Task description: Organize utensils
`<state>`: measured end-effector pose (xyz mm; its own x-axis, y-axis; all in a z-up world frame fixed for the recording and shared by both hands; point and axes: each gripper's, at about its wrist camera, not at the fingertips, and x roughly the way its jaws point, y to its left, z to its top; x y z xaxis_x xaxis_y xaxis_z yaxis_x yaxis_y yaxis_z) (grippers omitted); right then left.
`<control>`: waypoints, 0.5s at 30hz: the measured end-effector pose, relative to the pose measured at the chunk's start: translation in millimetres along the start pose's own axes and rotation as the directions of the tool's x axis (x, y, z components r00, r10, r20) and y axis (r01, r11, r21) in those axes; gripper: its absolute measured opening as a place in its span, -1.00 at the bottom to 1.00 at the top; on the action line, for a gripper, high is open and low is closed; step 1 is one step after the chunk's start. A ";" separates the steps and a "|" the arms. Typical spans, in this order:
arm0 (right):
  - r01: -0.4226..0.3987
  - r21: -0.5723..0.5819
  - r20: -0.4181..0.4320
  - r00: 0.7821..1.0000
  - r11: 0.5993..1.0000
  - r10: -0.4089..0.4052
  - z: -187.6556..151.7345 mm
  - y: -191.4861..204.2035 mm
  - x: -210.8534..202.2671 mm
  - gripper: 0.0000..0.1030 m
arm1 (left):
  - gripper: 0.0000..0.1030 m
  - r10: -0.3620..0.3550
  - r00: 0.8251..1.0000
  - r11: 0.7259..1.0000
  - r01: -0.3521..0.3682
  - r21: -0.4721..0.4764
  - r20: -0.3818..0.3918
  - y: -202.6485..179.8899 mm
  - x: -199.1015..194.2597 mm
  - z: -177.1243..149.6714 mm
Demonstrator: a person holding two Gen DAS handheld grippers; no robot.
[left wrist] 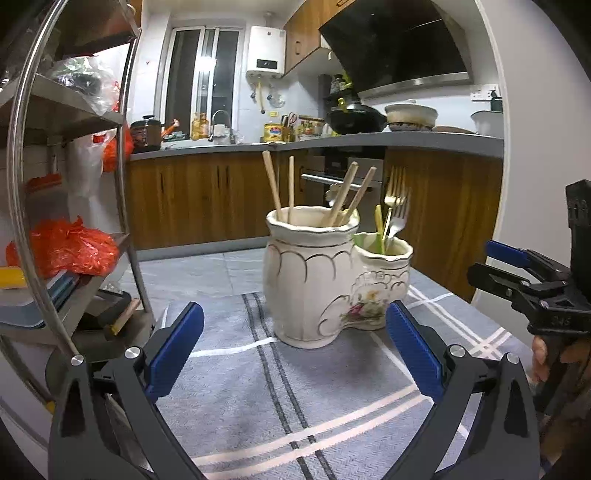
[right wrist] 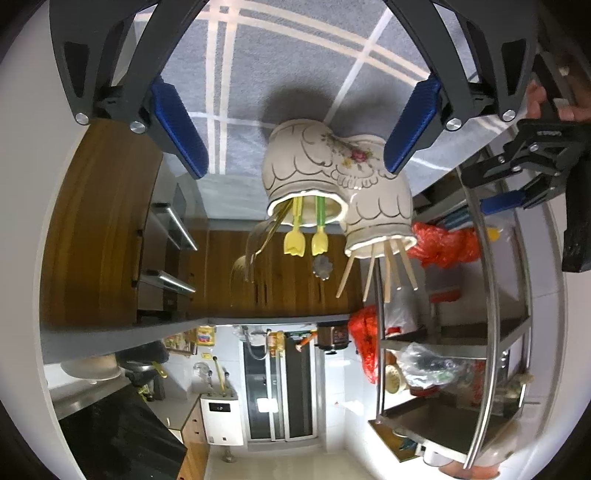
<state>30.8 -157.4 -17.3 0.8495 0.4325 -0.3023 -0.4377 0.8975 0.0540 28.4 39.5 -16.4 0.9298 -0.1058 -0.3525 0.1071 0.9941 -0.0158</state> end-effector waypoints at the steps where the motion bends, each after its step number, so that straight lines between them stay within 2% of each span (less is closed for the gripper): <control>1: 0.001 -0.004 0.000 1.000 1.000 -0.001 -0.3 1.0 1.7 0.87 | 0.89 0.002 1.000 1.000 -0.002 -0.003 0.002 0.3 -0.1 0.0; 15: 0.009 -0.024 0.007 1.000 1.000 -0.009 -2.3 7.5 10.1 0.90 | 0.89 0.043 0.999 0.999 -0.043 -0.001 0.009 -1.0 -2.3 -0.3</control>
<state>35.4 -146.6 -22.1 0.8553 0.4253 -0.2959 -0.4371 0.8990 0.0288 26.0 38.7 -15.9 0.9366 -0.0631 -0.3447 0.0667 0.9978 -0.0016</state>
